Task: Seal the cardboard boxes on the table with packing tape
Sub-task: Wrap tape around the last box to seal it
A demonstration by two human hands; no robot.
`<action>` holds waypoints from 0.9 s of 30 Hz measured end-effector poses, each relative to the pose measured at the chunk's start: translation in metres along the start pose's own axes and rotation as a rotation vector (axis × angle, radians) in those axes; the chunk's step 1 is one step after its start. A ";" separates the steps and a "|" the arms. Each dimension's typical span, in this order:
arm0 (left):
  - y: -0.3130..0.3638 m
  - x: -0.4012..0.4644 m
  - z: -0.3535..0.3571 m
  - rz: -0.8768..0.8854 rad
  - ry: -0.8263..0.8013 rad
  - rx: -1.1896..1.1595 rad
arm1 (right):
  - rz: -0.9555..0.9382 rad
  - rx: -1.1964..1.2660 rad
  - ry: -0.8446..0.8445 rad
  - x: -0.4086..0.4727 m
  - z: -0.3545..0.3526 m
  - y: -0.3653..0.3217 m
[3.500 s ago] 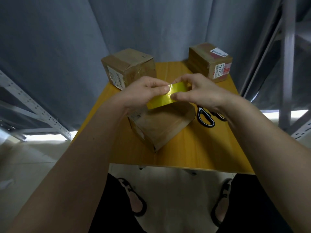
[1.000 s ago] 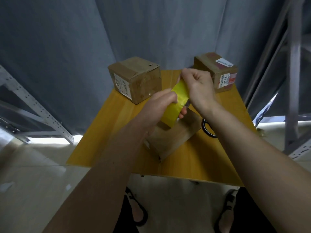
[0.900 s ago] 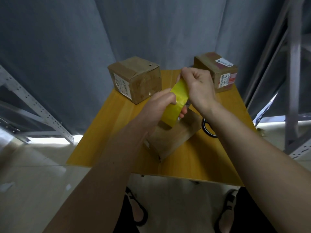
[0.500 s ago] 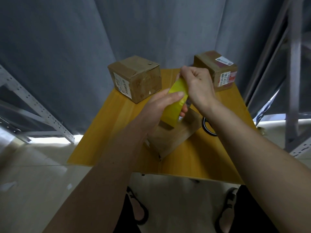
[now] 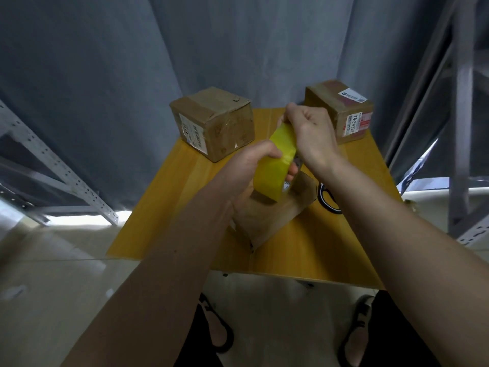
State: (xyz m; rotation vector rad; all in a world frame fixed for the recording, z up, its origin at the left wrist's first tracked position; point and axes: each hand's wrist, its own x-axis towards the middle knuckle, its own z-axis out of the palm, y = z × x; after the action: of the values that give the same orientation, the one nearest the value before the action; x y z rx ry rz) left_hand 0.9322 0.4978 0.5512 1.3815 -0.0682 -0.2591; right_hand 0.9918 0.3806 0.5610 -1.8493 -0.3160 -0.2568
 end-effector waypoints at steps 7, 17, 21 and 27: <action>-0.001 0.000 0.002 -0.002 0.022 -0.043 | -0.044 -0.063 0.023 -0.001 0.001 -0.002; 0.008 -0.004 -0.007 -0.142 -0.025 0.065 | -0.041 -0.041 0.080 -0.003 0.000 -0.003; 0.005 -0.005 -0.007 -0.121 -0.057 0.048 | -0.087 -0.063 0.083 -0.005 -0.001 -0.004; 0.003 -0.010 -0.008 -0.090 -0.101 -0.002 | -0.096 -0.073 0.102 -0.002 -0.006 -0.004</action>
State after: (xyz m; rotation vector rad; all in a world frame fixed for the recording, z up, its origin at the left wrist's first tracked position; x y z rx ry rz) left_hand 0.9243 0.5077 0.5536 1.3706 -0.0898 -0.4045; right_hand 0.9884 0.3764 0.5659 -1.8885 -0.3288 -0.4318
